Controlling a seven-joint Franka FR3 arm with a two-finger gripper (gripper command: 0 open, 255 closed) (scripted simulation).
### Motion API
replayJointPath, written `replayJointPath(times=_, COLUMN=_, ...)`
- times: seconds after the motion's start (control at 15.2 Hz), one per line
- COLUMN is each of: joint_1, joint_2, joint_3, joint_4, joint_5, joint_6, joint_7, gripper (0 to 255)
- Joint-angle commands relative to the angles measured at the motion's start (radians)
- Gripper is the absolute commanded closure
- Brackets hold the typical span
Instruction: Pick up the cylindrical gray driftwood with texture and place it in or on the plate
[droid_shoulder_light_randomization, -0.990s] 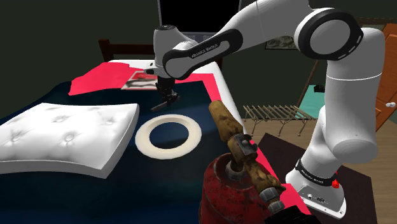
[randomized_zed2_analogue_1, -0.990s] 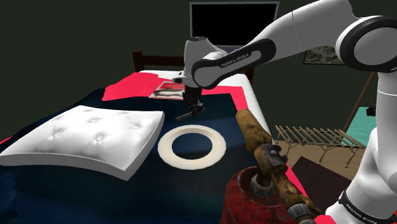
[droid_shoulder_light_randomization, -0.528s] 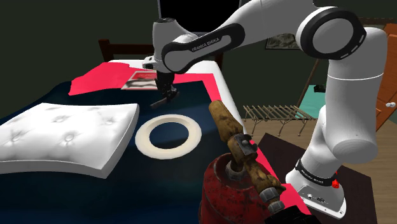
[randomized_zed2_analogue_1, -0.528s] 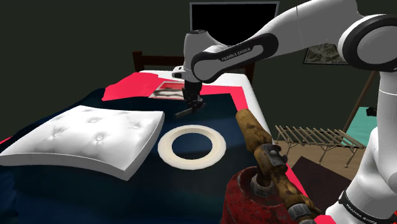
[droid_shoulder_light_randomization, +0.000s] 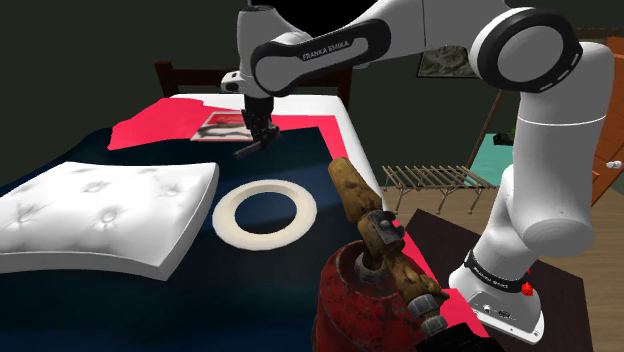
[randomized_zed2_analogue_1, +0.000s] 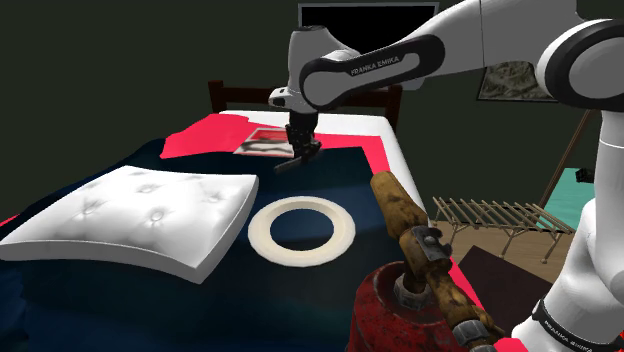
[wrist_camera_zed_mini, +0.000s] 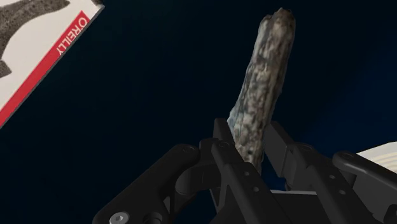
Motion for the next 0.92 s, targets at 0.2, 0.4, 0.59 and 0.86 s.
replayJointPath(times=0.2, joint_1=0.001, joint_2=-0.007, joint_3=0.001, joint_4=0.052, joint_5=0.003, joint_6=-0.059, joint_7=-0.006, gripper=255)
replayJointPath(times=0.4, joint_1=0.036, joint_2=-0.074, joint_3=0.02, joint_4=-0.043, joint_5=-0.007, joint_6=-0.038, joint_7=0.054, gripper=255)
replayJointPath(times=0.59, joint_1=0.069, joint_2=-0.133, joint_3=0.041, joint_4=-0.122, joint_5=-0.016, joint_6=-0.025, joint_7=0.116, gripper=255)
replayJointPath(times=0.86, joint_1=0.114, joint_2=-0.199, joint_3=0.076, joint_4=-0.208, joint_5=-0.026, joint_6=-0.016, joint_7=0.2, gripper=255)
